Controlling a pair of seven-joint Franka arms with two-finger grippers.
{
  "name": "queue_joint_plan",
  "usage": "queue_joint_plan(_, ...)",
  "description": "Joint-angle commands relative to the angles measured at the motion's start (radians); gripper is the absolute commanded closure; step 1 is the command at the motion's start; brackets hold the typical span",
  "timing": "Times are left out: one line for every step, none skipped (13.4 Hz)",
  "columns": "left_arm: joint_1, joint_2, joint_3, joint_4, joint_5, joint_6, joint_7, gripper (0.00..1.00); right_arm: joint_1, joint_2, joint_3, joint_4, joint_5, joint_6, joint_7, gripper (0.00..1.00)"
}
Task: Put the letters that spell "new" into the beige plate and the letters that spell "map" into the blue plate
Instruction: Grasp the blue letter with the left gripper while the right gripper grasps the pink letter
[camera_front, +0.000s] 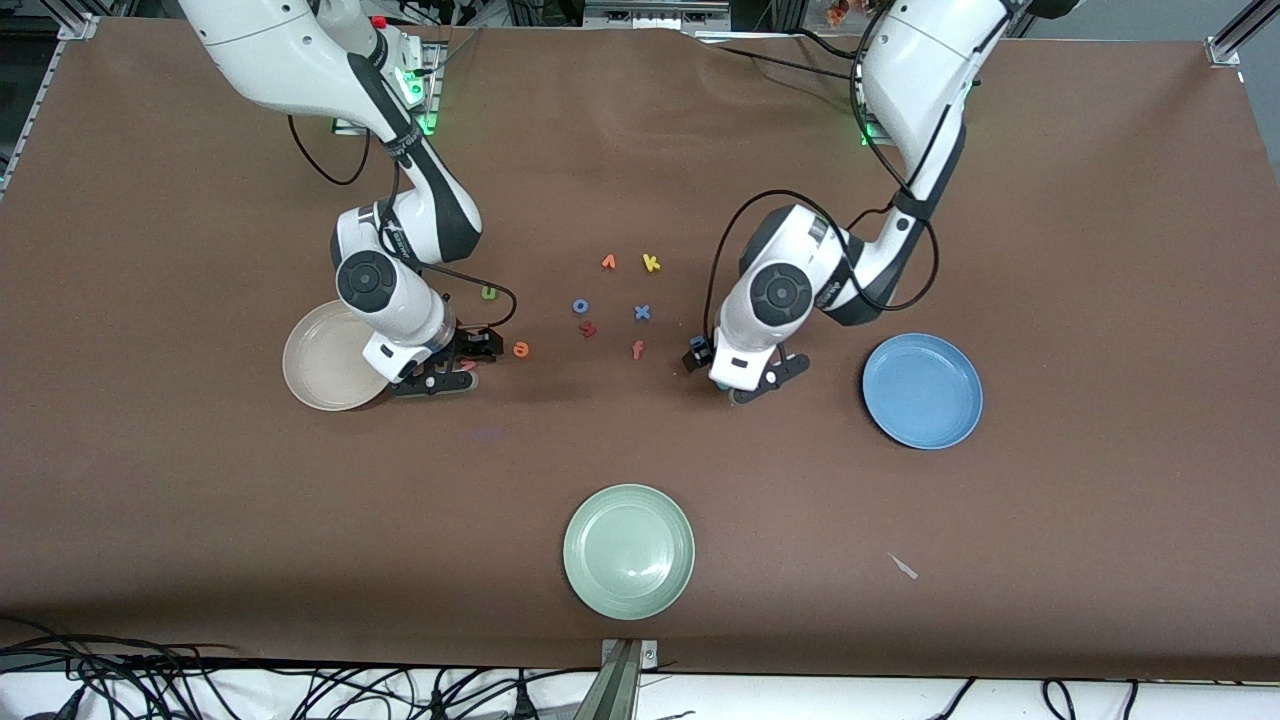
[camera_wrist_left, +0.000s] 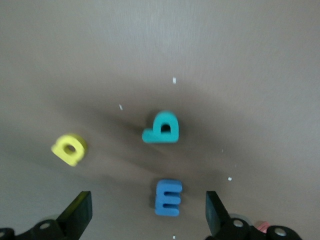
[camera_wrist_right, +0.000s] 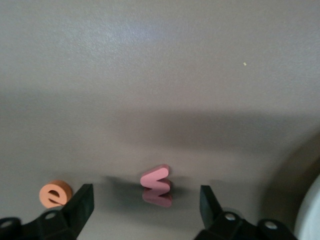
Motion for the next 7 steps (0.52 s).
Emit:
queue_joint_plan(-0.015, 0.005, 0.005, -0.011, -0.017, 0.031, -0.025, 0.0, 0.008, -0.001, -0.008, -0.01, -0.014, 0.018, 0.007, 0.22)
queue_joint_plan(-0.018, 0.01, 0.005, -0.011, -0.017, 0.033, -0.025, 0.0, 0.003, 0.002, -0.008, -0.007, -0.014, 0.018, 0.005, 0.26)
queue_joint_plan(-0.018, 0.021, 0.005, -0.009, -0.017, 0.036, -0.025, 0.02, 0.003, 0.008, -0.01, -0.004, -0.013, 0.02, 0.002, 0.29)
queue_joint_plan(-0.024, 0.028, 0.005, -0.011, -0.015, 0.042, -0.024, 0.06, 0.001, 0.014, -0.01, -0.001, -0.013, 0.02, 0.001, 0.32)
queue_joint_plan(-0.028, 0.031, 0.005, -0.011, -0.015, 0.045, -0.025, 0.11, 0.001, 0.019, -0.011, -0.001, -0.014, 0.026, -0.001, 0.36)
queue_joint_plan(-0.029, 0.031, 0.005, -0.009, -0.015, 0.045, -0.025, 0.21, 0.0, 0.022, -0.011, 0.001, -0.014, 0.026, -0.002, 0.4)
queue_joint_plan(-0.034, 0.034, 0.005, -0.009, -0.015, 0.052, -0.025, 0.26, -0.002, 0.023, -0.013, 0.001, -0.013, 0.029, -0.002, 0.44)
